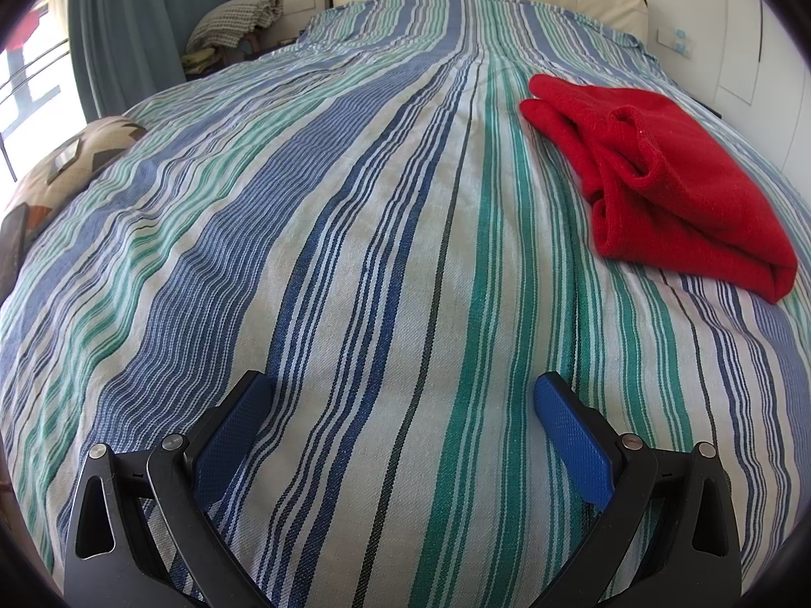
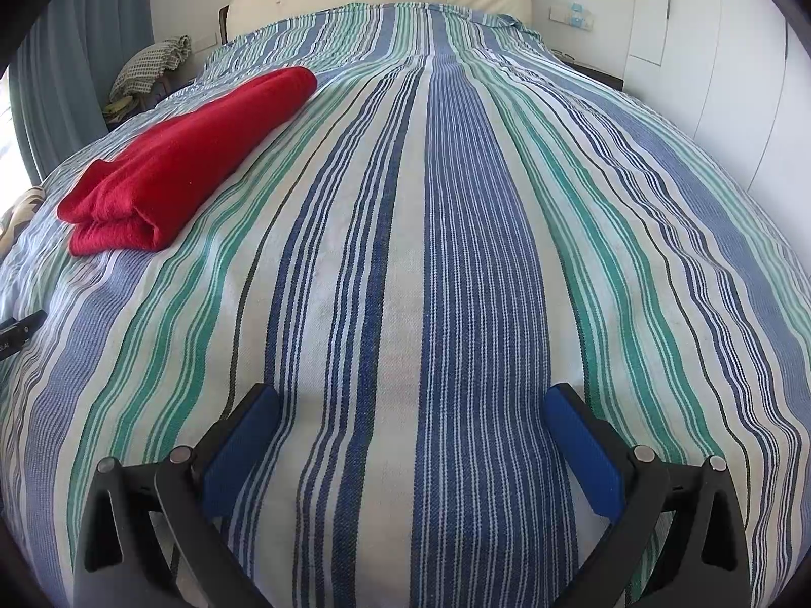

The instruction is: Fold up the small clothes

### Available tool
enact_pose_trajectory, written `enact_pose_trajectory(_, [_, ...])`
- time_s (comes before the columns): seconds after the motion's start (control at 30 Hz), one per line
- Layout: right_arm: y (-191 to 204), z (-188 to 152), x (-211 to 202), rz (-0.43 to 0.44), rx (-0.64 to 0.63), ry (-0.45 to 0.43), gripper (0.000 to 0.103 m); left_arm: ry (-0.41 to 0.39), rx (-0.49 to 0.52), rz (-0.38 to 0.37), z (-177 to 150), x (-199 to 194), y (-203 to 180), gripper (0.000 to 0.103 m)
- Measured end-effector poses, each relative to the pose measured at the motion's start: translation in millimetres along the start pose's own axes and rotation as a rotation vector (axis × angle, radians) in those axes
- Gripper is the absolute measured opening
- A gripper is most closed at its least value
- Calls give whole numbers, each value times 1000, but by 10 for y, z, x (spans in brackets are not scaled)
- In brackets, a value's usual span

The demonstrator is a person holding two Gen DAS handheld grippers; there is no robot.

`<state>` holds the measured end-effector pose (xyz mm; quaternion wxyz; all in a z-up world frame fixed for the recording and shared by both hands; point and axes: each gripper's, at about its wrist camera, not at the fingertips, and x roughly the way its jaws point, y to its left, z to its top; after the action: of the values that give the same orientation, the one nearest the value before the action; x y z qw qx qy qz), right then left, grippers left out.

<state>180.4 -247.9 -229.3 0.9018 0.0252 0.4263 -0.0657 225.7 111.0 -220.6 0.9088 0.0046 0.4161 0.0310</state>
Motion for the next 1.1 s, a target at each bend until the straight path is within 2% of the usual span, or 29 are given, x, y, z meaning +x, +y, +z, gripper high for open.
enact_pose_trajectory(0.23, [-16, -1, -5, 8, 5, -1, 103, 3, -13, -8, 14, 20, 13, 103])
enact_pose_trajectory(0.3, [-15, 0, -6, 8, 5, -1, 103, 25, -12, -8, 39, 41, 7, 103])
enact_pose_trajectory(0.4, [-26, 1, -9, 13, 6, -2, 103, 156, -65, -63, 167, 57, 100, 103])
enact_pose_trajectory(0.43, [-27, 2, -13, 14, 6, -2, 103, 188, -103, -111, 222, 7, 164, 101])
enact_pose_trajectory(0.47, [-32, 2, -17, 16, 7, -3, 103, 191, -160, -196, 309, -74, 244, 98])
enact_pose_trajectory(0.53, [-43, -9, -32, 24, 10, -8, 103, 141, -286, -405, 588, -253, 374, 95])
enact_pose_trajectory(0.57, [-52, -10, -36, 29, 13, -10, 103, 102, -319, -473, 772, -330, 383, 95])
enact_pose_trajectory(0.63, [-53, 5, -33, 32, 11, 6, 103, 47, -316, -582, 1162, -397, 264, 98])
enact_pose_trajectory(0.7, [-29, 130, -33, 45, -25, 60, 103, 62, -271, -665, 1465, -256, 23, 100])
enact_pose_trajectory(0.73, [-7, 230, -72, 80, -40, 65, 102, 87, -248, -675, 1570, -112, -105, 100])
enact_pose_trajectory(0.77, [19, 352, -135, 134, -39, 41, 100, 117, -225, -654, 1634, 57, -228, 99])
enact_pose_trajectory(0.83, [87, 689, -240, 249, -5, -27, 100, 193, -191, -586, 1673, 408, -431, 98])
enact_pose_trajectory(0.9, [188, 1098, -176, 382, 39, -49, 100, 246, -184, -533, 1664, 665, -506, 95])
enact_pose_trajectory(1.0, [308, 1624, 255, 544, 145, -3, 100, 274, -213, -488, 1628, 876, -427, 92])
enact_pose_trajectory(1.1, [464, 1885, 815, 602, 250, 47, 97, 282, -202, -512, 1557, 922, -382, 89])
